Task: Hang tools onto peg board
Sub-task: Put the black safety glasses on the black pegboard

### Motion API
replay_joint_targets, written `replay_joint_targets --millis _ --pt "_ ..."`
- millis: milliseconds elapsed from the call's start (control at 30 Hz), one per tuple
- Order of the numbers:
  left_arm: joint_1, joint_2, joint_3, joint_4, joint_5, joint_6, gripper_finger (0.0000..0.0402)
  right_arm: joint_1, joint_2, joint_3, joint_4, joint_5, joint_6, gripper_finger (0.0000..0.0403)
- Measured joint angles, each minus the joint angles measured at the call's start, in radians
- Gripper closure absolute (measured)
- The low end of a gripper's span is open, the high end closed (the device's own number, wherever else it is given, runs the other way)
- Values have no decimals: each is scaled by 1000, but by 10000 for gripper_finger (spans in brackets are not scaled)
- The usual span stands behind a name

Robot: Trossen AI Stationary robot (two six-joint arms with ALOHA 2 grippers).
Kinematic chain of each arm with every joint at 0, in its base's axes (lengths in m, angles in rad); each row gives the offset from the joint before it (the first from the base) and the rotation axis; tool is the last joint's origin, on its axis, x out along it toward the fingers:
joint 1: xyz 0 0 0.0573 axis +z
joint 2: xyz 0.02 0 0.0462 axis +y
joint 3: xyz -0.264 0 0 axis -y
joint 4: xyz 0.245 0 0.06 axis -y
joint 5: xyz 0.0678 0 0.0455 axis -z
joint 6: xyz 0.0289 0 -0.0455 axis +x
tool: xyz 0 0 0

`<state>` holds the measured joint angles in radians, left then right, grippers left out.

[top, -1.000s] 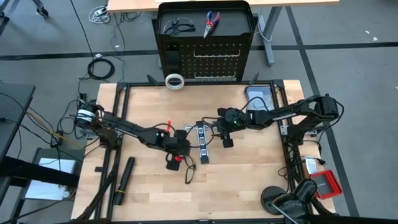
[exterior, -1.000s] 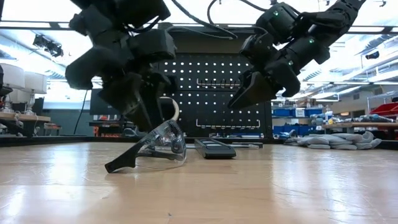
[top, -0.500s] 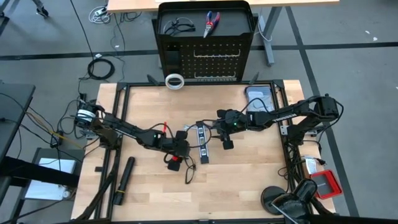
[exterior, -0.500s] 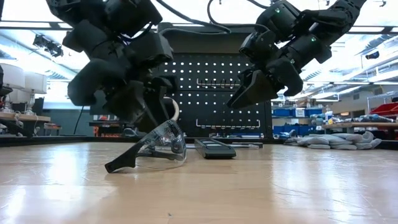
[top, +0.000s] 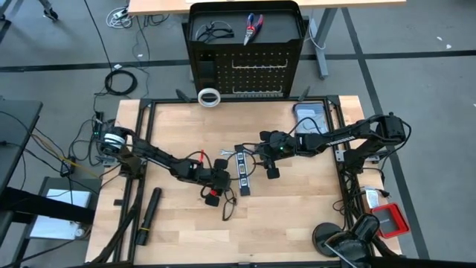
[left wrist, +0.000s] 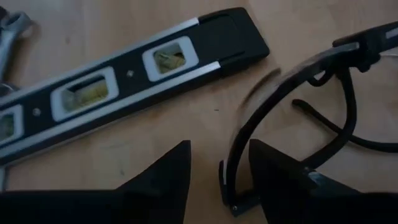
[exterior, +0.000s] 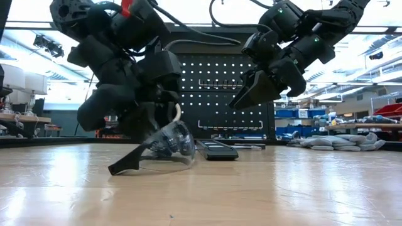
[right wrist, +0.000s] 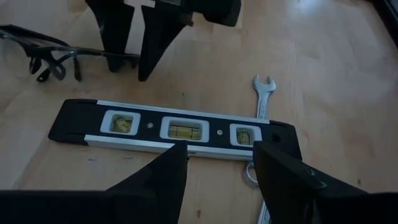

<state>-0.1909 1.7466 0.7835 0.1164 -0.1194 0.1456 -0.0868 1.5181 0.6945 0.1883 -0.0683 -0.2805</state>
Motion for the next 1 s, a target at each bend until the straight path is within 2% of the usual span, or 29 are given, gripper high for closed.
replay_joint_targets --millis 100,233,300,633,767,933,1000 --pt "0 0 0 -5 -22 23 267 0 0 0 -2 0 12 212" --pt "0 0 0 -9 -29 35 359 0 0 0 -2 0 13 213" --pt "3 -7 0 -9 -44 35 385 0 -3 0 -3 0 2 213" --pt "109 -182 9 -21 -328 -12 385 11 -60 51 -24 1 -27 212" --pt "160 -225 9 -9 -496 -3 385 14 -68 75 -27 1 -17 213" --pt "171 -245 9 37 -725 114 385 5 -117 79 -27 31 116 210" --pt "171 -246 9 100 -779 138 385 -7 -127 79 -22 31 191 207"
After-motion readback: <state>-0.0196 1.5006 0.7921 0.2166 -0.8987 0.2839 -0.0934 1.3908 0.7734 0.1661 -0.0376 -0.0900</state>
